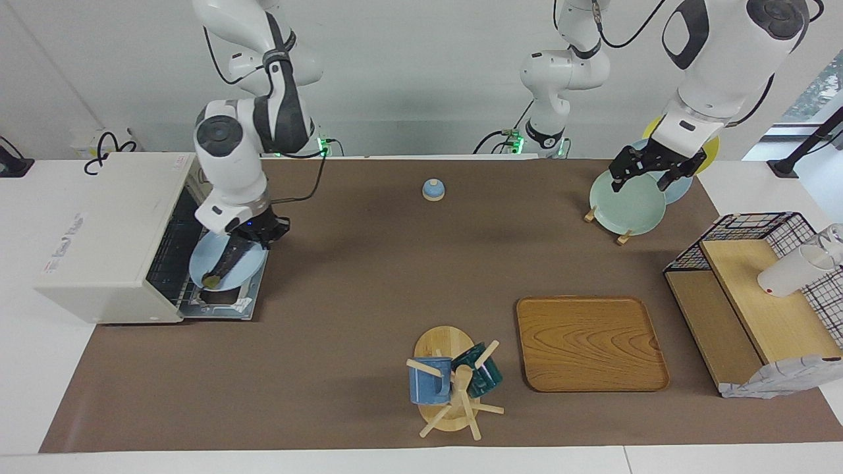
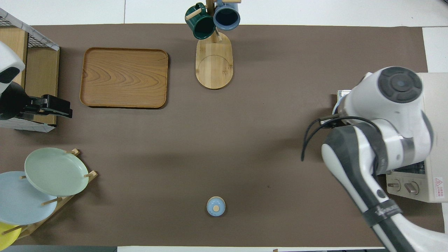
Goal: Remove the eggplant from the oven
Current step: 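Pull the plate with the eggplant out of the oven, right gripper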
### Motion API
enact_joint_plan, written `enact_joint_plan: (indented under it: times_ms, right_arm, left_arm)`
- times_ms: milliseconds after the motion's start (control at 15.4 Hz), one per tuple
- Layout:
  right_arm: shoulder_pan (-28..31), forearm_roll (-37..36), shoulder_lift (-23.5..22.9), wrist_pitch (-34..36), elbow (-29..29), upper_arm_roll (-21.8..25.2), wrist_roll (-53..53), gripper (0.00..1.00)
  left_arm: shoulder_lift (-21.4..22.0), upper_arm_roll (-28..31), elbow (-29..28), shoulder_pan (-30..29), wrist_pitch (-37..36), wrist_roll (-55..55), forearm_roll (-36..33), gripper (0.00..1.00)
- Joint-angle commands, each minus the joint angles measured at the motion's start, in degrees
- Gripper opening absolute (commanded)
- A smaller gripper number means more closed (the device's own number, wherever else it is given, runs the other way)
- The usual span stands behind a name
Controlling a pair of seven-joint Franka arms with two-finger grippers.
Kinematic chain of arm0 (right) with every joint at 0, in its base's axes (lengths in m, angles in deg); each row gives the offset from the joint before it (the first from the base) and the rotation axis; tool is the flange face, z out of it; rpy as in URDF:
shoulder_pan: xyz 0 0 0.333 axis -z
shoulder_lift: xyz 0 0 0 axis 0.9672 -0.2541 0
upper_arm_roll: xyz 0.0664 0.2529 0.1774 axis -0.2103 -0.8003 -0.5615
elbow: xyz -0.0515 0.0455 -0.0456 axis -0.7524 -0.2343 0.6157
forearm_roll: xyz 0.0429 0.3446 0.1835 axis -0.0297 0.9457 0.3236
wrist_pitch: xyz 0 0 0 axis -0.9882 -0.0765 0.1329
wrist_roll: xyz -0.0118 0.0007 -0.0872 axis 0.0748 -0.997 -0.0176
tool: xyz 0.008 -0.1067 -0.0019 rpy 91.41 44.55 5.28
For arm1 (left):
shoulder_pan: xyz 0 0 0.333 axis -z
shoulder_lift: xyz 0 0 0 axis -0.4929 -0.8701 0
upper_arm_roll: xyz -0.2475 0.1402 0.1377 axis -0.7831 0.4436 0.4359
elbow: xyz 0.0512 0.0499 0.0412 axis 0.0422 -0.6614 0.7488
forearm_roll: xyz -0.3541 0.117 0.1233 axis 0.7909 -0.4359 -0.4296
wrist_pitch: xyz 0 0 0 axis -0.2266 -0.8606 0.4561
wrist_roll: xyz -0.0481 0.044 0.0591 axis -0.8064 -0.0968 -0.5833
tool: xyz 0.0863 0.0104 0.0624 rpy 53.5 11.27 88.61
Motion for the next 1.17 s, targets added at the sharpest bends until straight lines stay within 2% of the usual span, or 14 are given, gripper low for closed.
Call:
enact_joint_plan:
  times_ms: [0, 65, 195, 390, 520, 650, 780, 1106]
  right_arm:
    - [-4.9, -1.2, -3.0, 3.3, -5.1, 0.1, 6.4, 0.0]
    - [-7.0, -1.1, -4.5, 5.4, -8.0, 0.0, 8.7, 0.0]
    - [-12.0, -1.0, -10.4, 10.4, -16.7, -0.2, 16.0, 0.0]
    - [-19.2, 1.1, -23.3, 17.5, -33.3, -0.9, 28.6, 0.0]
    - [-22.1, 1.6, -29.9, 18.6, -42.7, -1.5, 34.5, 0.0]
    - [-22.2, 2.6, -31.8, 16.9, -44.7, -4.2, 38.4, 0.0]
    - [-22.5, 2.6, -33.3, 12.4, -44.5, -6.4, 41.8, 0.0]
    - [-25.1, 2.9, -34.7, 3.5, -40.5, -6.6, 45.5, 0.0]
  left_arm:
    - [0.4, -0.3, -0.3, -0.4, -0.4, 0.2, -1.0, 1.0]
    - [0.4, -0.2, -0.3, -0.4, -0.4, 0.2, -1.0, 1.0]
    - [0.4, -0.2, -0.3, -0.4, -0.4, 0.2, -1.0, 1.0]
    - [0.4, -0.2, -0.3, -0.4, -0.4, 0.1, -1.0, 1.0]
    - [0.4, -0.2, -0.3, -0.4, -0.4, 0.2, -1.0, 1.0]
    - [0.4, -0.2, -0.3, -0.4, -0.4, 0.2, -1.0, 1.0]
    - [0.4, -0.2, -0.3, -0.4, -0.4, 0.2, -1.0, 1.0]
    - [0.4, -0.2, -0.3, -0.4, -0.4, 0.2, -1.0, 1.0]
